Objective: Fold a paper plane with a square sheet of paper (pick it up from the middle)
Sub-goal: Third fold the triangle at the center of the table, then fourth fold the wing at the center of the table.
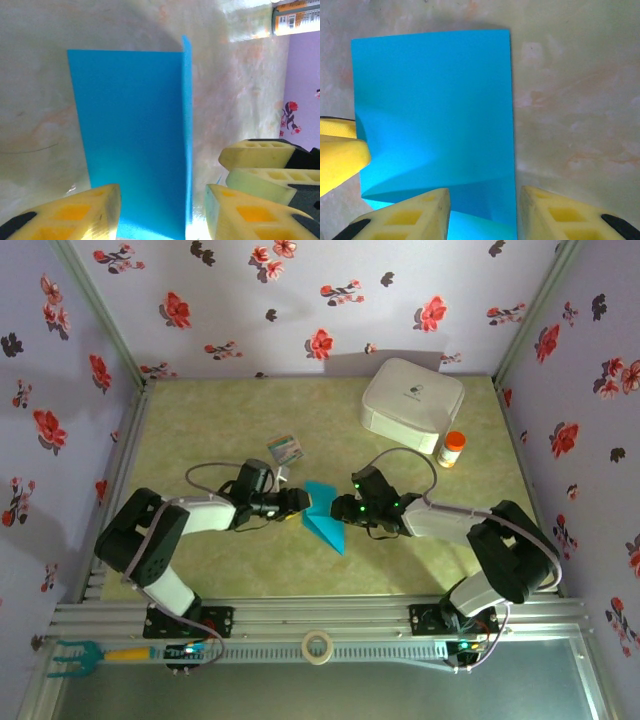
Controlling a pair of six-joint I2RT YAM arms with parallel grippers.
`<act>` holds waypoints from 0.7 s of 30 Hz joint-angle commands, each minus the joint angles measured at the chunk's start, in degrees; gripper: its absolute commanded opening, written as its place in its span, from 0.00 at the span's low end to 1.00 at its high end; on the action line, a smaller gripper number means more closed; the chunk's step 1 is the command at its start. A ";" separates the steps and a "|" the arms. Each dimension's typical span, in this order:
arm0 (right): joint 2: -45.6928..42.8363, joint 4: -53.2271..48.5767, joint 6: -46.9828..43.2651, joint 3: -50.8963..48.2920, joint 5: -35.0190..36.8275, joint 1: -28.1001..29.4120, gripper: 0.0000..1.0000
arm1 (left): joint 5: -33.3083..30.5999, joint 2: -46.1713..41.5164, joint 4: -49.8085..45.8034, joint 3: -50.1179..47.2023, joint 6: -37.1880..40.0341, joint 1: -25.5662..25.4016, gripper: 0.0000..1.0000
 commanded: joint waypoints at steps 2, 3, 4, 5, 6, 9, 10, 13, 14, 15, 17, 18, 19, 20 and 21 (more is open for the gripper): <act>-1.73 -0.96 -0.63 -0.14 1.09 -0.34 0.42 | 4.32 2.53 4.11 1.94 -2.23 0.53 0.42; -1.96 -0.91 -0.60 -0.29 1.23 -0.34 0.42 | 4.63 2.86 4.69 1.97 -2.50 0.52 0.41; -2.15 -0.90 -0.63 -0.33 1.39 -0.34 0.42 | 4.85 3.31 5.40 2.03 -2.92 0.52 0.40; -2.38 -1.04 -0.50 -0.51 1.57 -0.34 0.42 | 5.21 3.70 5.97 2.01 -3.19 0.52 0.39; -2.58 -1.06 -0.54 -0.57 1.62 -0.35 0.42 | 5.61 4.10 6.33 2.21 -3.46 0.51 0.38; -3.29 -1.07 -0.64 -0.94 1.60 -0.34 0.42 | 6.71 5.45 7.38 2.93 -4.09 0.52 0.32; -3.50 -1.08 -0.71 -0.97 1.66 -0.34 0.42 | 6.81 5.71 7.65 3.03 -4.31 0.50 0.29; -4.71 -1.17 -1.02 -1.38 2.14 -0.34 0.42 | 6.82 6.16 8.45 3.17 -5.01 0.52 0.23; -5.16 -1.06 -1.14 -1.72 2.40 -0.34 0.42 | 6.74 6.18 8.57 3.12 -5.11 0.45 0.20; -5.63 -0.98 -1.15 -1.97 2.66 -0.34 0.42 | 6.64 6.21 8.94 2.92 -5.33 0.52 0.17; -6.78 -0.80 -1.32 -2.54 3.35 -0.35 0.42 | 5.76 6.11 9.99 2.24 -6.25 0.56 0.10; -7.32 -0.64 -1.41 -2.89 3.65 -0.34 0.43 | 5.16 6.03 10.56 1.88 -6.87 0.44 0.07; -8.17 -0.49 -1.48 -3.38 4.07 -0.34 0.43 | 4.46 5.81 11.46 1.30 -7.61 0.43 0.04; -9.05 -0.23 -1.57 -3.82 4.49 -0.34 0.43 | 3.67 5.55 12.14 0.88 -8.24 0.37 0.01; -9.89 0.02 -1.59 -4.34 4.89 -0.34 0.43 | 2.93 5.12 12.45 0.60 -8.65 0.28 0.00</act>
